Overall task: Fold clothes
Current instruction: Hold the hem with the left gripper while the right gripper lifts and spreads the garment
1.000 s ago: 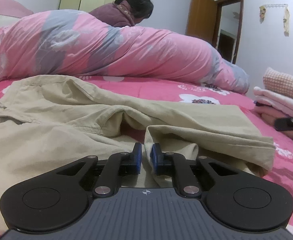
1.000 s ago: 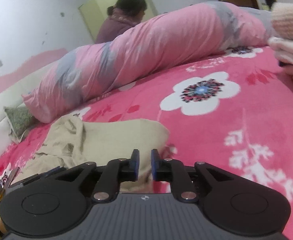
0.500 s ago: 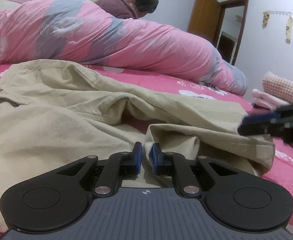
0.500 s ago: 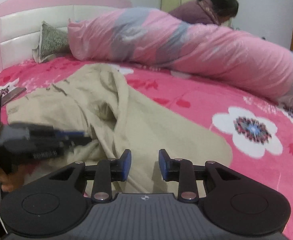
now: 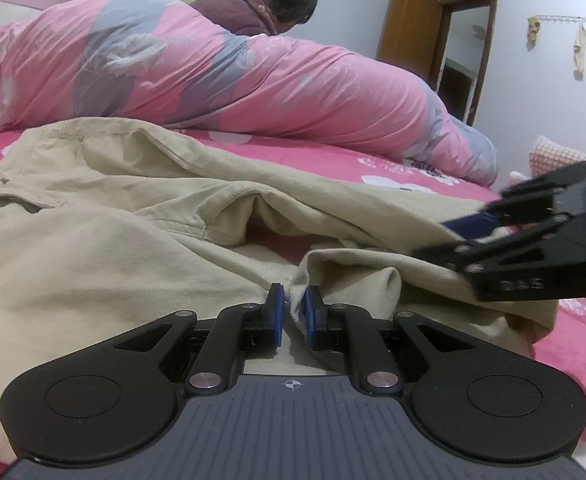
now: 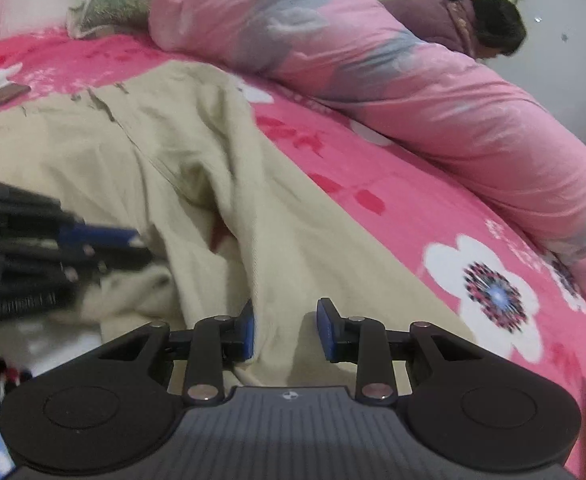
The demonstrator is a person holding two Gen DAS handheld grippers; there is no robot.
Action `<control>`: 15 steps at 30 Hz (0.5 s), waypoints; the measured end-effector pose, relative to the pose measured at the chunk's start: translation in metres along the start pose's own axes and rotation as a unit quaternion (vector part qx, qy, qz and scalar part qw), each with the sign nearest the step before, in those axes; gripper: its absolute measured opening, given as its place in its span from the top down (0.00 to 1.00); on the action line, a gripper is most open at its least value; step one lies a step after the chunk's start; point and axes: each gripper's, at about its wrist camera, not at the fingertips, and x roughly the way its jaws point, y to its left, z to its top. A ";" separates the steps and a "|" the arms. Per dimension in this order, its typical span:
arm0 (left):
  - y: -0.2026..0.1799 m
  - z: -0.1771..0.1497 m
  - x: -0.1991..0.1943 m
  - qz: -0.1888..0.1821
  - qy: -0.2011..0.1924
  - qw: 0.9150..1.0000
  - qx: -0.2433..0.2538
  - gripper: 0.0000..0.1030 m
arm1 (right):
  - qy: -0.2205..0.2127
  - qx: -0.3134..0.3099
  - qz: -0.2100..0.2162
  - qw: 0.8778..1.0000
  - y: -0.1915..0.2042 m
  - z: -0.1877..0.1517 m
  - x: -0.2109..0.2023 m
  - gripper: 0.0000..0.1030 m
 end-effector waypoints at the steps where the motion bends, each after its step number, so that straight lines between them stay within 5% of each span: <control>1: 0.001 0.000 0.000 -0.001 0.000 1.000 -0.002 0.89 | 0.005 -0.004 -0.007 1.000 0.000 -0.004 -0.003 0.69; 8: 0.003 -0.001 0.000 -0.005 -0.001 1.000 -0.007 0.89 | 0.015 -0.050 -0.051 0.997 0.010 -0.024 -0.021 0.70; 11: 0.003 -0.001 0.000 -0.005 -0.001 1.000 -0.008 0.89 | 0.004 -0.051 -0.069 0.996 0.005 -0.017 -0.022 0.94; 15: 0.004 -0.001 0.000 -0.006 -0.001 1.000 -0.009 0.89 | -0.024 -0.033 -0.101 0.994 -0.023 0.012 -0.022 0.98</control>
